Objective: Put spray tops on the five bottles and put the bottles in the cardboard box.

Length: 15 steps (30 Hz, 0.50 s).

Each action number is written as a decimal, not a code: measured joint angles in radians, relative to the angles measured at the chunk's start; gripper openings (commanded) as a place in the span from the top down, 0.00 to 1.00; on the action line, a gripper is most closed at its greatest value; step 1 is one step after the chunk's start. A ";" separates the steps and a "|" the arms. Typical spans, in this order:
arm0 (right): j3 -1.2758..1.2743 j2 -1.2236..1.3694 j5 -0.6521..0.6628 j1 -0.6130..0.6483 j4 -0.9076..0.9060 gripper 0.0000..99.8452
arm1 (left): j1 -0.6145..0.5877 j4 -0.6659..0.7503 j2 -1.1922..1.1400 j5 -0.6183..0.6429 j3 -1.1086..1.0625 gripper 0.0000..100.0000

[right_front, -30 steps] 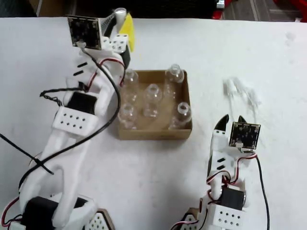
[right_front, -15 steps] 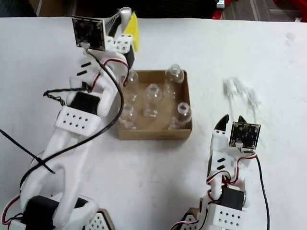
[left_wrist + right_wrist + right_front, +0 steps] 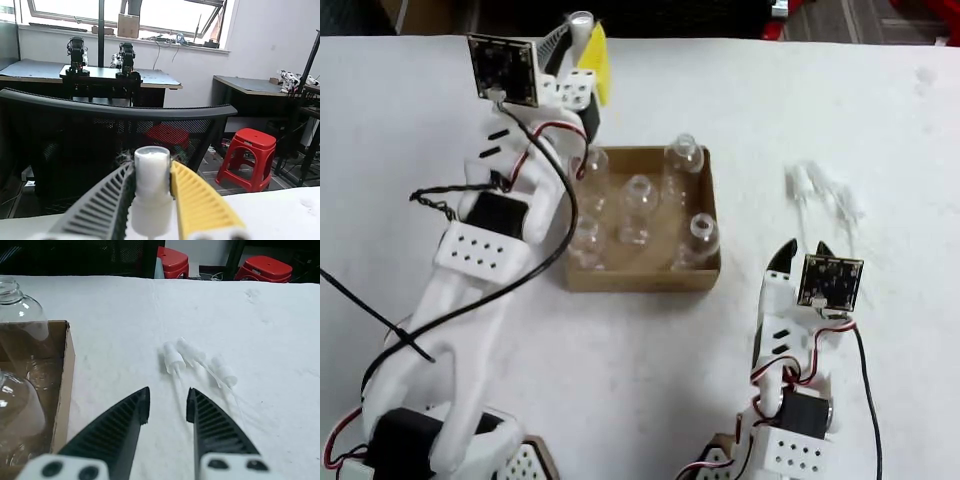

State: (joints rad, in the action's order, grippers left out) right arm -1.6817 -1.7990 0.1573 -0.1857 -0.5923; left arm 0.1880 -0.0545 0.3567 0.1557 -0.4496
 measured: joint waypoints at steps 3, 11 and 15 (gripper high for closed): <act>0.000 0.000 0.000 0.000 0.000 0.89 | 0.000 0.000 0.000 0.000 0.000 0.98; 0.000 0.000 0.000 0.000 0.000 0.89 | -0.008 0.000 0.002 0.000 0.000 0.98; 0.000 0.000 0.000 0.000 0.000 0.89 | -0.051 0.000 0.025 0.000 0.000 0.98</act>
State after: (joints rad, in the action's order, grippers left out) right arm -1.6817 -1.7990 0.1573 -0.1857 -0.5923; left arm 0.1373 -0.0545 0.3813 0.1557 -0.4496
